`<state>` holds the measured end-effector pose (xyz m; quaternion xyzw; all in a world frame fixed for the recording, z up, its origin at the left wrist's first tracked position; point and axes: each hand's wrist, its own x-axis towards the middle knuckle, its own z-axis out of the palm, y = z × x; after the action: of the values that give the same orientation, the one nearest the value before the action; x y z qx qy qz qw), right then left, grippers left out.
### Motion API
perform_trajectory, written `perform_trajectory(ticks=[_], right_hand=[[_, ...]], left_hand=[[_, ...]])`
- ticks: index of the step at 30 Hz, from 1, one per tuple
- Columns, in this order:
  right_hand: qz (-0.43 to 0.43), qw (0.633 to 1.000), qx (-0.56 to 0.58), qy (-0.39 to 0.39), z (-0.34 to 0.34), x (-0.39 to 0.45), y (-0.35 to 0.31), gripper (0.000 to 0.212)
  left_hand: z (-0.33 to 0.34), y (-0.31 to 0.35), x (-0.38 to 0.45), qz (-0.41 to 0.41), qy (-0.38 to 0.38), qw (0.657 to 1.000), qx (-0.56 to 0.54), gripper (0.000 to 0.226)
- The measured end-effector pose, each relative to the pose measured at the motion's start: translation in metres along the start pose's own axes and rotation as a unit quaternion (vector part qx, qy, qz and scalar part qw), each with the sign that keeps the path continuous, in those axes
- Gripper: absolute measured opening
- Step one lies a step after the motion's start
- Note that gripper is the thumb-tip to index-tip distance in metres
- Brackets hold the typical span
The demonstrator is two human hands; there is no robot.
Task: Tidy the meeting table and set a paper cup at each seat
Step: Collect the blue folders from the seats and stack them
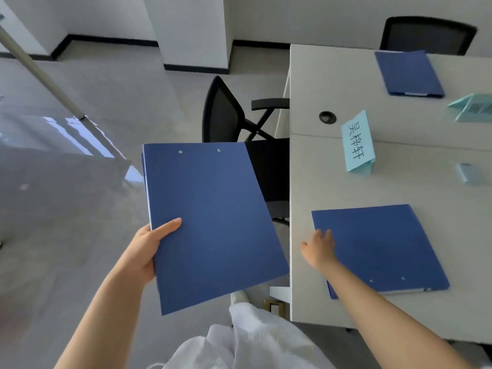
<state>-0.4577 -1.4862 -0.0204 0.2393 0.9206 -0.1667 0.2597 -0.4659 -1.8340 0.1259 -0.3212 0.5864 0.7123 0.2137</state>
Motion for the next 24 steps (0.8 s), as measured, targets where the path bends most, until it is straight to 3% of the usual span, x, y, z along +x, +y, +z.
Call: perform_trajectory(ticks=[3,10,17,21,24], right_hand=[[0.021,0.998,-0.043,-0.045,0.004,0.011,0.000,0.066],[0.028,0.992,-0.081,-0.095,0.016,0.004,-0.028,0.072],[-0.044,0.987,0.103,-0.116,0.031,-0.011,-0.079,0.069],[-0.022,0.980,0.195,-0.025,0.033,-0.025,-0.088,0.055],[0.111,0.950,0.286,0.059,0.038,-0.033,-0.079,0.026]], left_hand=[[0.001,0.012,0.016,-0.005,0.000,1.000,0.005,0.024],[-0.004,0.022,0.047,-0.029,-0.003,0.999,0.018,0.030],[-0.022,0.039,0.062,-0.040,-0.022,0.998,0.043,0.028],[-0.036,0.051,0.066,-0.046,-0.033,0.997,0.052,0.028],[-0.044,0.057,0.069,-0.047,-0.045,0.996,0.055,0.026]])
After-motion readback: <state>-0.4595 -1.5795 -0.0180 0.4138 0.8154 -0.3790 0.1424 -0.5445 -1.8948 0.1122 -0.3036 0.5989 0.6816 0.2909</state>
